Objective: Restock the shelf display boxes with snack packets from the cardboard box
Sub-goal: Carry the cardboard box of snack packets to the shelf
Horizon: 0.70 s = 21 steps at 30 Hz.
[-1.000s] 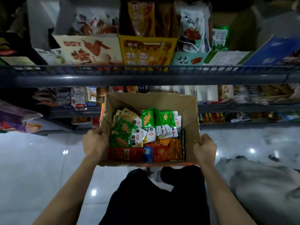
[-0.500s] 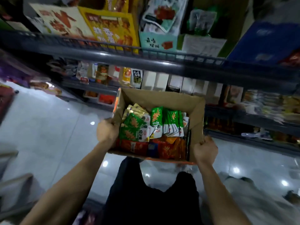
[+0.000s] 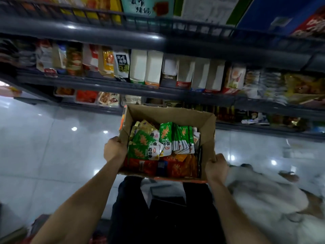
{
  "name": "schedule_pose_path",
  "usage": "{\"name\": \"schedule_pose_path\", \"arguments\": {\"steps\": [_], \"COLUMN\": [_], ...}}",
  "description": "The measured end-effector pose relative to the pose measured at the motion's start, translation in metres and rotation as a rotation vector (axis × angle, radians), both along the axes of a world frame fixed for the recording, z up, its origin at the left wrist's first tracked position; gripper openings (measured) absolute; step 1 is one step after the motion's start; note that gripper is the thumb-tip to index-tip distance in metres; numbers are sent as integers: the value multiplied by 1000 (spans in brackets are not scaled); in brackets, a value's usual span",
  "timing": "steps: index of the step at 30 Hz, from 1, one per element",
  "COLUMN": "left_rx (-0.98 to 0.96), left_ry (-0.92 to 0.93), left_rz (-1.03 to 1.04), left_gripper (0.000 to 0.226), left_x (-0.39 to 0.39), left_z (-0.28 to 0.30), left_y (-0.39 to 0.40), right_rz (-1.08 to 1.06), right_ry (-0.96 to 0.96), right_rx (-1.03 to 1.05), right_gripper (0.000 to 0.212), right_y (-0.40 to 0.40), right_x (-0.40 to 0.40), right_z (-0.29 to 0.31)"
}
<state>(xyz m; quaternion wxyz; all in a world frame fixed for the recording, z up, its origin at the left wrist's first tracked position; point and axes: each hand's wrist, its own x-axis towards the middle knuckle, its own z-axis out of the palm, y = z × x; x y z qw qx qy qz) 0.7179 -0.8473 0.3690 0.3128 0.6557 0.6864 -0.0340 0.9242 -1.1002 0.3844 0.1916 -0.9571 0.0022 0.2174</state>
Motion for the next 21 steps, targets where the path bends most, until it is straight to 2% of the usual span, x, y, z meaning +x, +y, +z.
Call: {"name": "schedule_pose_path", "arguments": {"steps": [6,10,16,21], "left_rx": [-10,23,28,38], "left_ry": [42,51,46,-9], "left_rz": [9,-4,5,1], "left_gripper": [23,24,23,24], "left_x": [-7,6,17,19], "left_z": [-88,-192,-356,-436], "left_y": [-6,-11,-16,-14], "right_rz": [33,54,23,-25], "right_ry": [62,92,108,139], "right_rx": [-19,-27,6,39], "right_gripper": [11,18,12,6], "right_y": [2,3,1,-2], "right_x": [17,33,40,34], "right_z": [-93,-196,-362,-447]}}
